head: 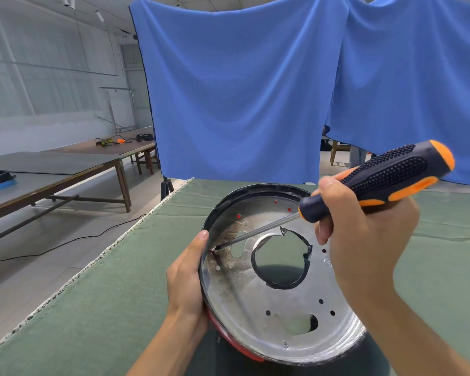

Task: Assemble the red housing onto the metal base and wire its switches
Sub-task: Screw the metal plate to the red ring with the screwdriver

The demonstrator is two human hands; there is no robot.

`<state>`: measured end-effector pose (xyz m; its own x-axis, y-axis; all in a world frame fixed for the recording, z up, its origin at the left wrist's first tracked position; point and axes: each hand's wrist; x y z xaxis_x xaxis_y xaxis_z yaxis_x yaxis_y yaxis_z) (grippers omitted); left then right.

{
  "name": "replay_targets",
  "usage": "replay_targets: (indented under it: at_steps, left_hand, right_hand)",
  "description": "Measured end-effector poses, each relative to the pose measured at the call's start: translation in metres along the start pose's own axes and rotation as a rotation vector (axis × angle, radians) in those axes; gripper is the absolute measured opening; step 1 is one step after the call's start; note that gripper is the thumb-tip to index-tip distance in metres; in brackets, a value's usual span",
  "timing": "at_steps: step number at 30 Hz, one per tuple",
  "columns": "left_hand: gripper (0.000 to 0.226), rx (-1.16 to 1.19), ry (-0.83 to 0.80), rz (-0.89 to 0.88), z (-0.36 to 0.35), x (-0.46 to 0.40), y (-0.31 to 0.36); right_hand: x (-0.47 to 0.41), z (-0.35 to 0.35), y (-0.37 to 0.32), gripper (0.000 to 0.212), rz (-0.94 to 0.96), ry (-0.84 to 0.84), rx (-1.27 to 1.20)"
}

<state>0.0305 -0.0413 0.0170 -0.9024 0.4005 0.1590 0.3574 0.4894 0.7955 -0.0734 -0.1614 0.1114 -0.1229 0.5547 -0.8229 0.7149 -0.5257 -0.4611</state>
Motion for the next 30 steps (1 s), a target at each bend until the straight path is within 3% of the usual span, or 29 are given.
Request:
replay_targets:
  at_steps: [16,30]
  left_hand:
    - [0.034,-0.002,0.037,-0.094,-0.0045,0.0026,-0.0018]
    - [0.022,-0.031,0.041,-0.133,-0.0051,0.0019,-0.0016]
  right_hand:
    - [-0.0031,0.0006,-0.0046,0.018,-0.044,0.097,-0.015]
    - [-0.0036,0.0014,0.0,0.022,-0.08,0.107,-0.069]
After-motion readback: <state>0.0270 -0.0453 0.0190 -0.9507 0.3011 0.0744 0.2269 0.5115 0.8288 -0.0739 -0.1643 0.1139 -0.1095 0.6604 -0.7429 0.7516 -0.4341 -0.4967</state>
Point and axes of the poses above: each hand's wrist, its own x-axis away from the middle knuckle, its own z-axis out of the back of the hand, y = z × x, and after that the axes turned 12 degrees about z, right-handed
